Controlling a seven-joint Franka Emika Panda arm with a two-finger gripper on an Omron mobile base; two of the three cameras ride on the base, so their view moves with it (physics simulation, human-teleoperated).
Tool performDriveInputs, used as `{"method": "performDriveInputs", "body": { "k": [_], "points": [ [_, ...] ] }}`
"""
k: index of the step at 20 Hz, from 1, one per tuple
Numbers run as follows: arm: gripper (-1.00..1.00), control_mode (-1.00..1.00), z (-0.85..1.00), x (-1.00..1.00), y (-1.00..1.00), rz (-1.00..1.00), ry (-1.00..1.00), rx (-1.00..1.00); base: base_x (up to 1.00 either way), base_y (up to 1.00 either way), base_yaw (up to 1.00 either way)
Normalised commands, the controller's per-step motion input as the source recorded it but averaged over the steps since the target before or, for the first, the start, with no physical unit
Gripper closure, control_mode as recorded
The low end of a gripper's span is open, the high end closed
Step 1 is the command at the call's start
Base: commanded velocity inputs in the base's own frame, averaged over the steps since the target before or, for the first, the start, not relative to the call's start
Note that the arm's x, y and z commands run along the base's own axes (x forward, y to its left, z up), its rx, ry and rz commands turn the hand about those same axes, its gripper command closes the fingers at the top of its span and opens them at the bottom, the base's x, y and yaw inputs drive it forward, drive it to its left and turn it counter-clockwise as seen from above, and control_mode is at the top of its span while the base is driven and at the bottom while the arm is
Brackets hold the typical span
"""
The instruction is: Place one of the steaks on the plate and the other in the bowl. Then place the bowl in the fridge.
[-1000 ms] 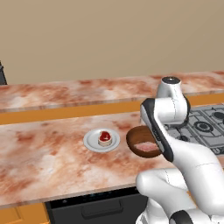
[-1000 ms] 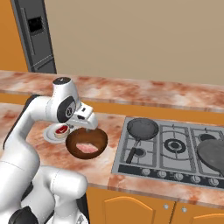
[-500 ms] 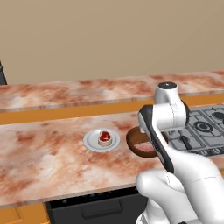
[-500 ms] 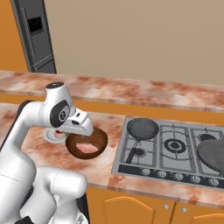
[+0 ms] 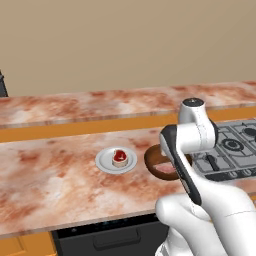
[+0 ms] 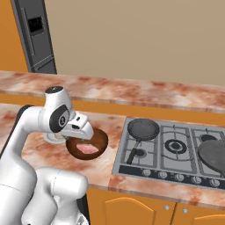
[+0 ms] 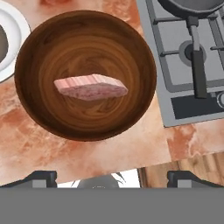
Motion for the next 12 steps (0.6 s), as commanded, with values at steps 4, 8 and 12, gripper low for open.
{"method": "performDriveInputs", "body": {
  "k": [4, 8, 12],
  "points": [
    [-1.00, 1.00, 0.00, -0.02, -0.08, -0.04, 0.00, 0.01, -0.04, -0.36, -0.42],
    [-1.00, 1.00, 0.00, 0.00, 0.00, 0.00, 0.00, 0.00, 0.00, -0.34, -0.88],
    [-1.00, 1.00, 0.00, 0.00, 0.00, 0.00, 0.00, 0.00, 0.00, -0.16, -0.95]
  ]
}}
